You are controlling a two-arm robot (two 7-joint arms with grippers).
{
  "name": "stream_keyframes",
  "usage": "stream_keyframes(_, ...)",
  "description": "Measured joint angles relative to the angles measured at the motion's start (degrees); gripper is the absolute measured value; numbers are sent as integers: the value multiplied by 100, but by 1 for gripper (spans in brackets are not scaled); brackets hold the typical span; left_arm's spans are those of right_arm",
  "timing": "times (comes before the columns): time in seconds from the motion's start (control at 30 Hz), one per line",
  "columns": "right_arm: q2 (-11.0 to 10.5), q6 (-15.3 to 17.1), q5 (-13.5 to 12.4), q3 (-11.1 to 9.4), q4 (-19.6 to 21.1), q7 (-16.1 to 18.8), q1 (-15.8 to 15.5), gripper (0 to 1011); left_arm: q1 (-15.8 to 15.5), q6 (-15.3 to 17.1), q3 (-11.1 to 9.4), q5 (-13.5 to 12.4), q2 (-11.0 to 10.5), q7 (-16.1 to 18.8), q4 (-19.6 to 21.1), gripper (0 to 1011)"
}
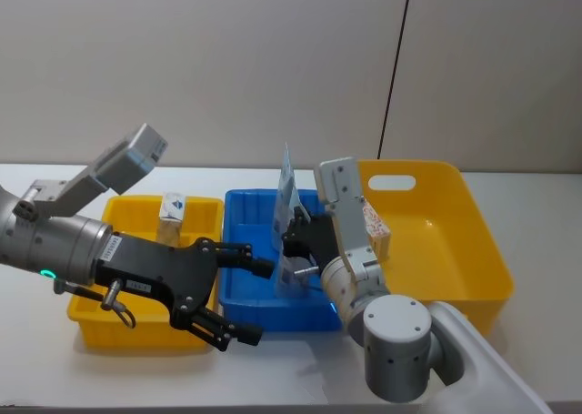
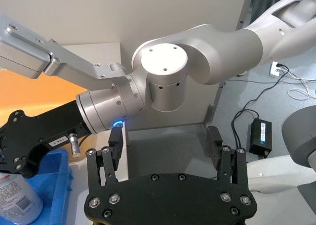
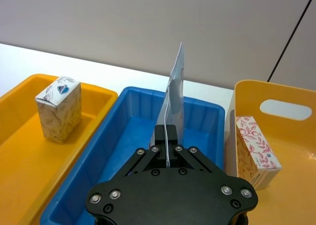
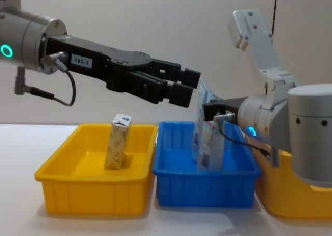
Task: Bimanual collaborative sorting of washing and personal care products
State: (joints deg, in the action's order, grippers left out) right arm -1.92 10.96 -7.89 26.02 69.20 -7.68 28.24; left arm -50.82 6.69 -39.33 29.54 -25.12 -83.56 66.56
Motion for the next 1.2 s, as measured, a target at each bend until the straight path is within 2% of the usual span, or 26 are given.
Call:
stream_keyframes(0.27,-29,31,-9,-60,190,74,-82,0,0,0,0,0,0,0,0,1001)
stream_keyframes(0.43,-70,64,-52,-112,459,160,-169,0,0,0,0,0,0,0,0,1001)
stream_keyframes(0.97,-259,124,-267,-399,1727,397,-515,0,0,0,0,0,0,0,0,1001)
stream_keyframes(1.2,-396,159,-325,-642,2243,423,-702,0,0,0,0,0,0,0,0,1001)
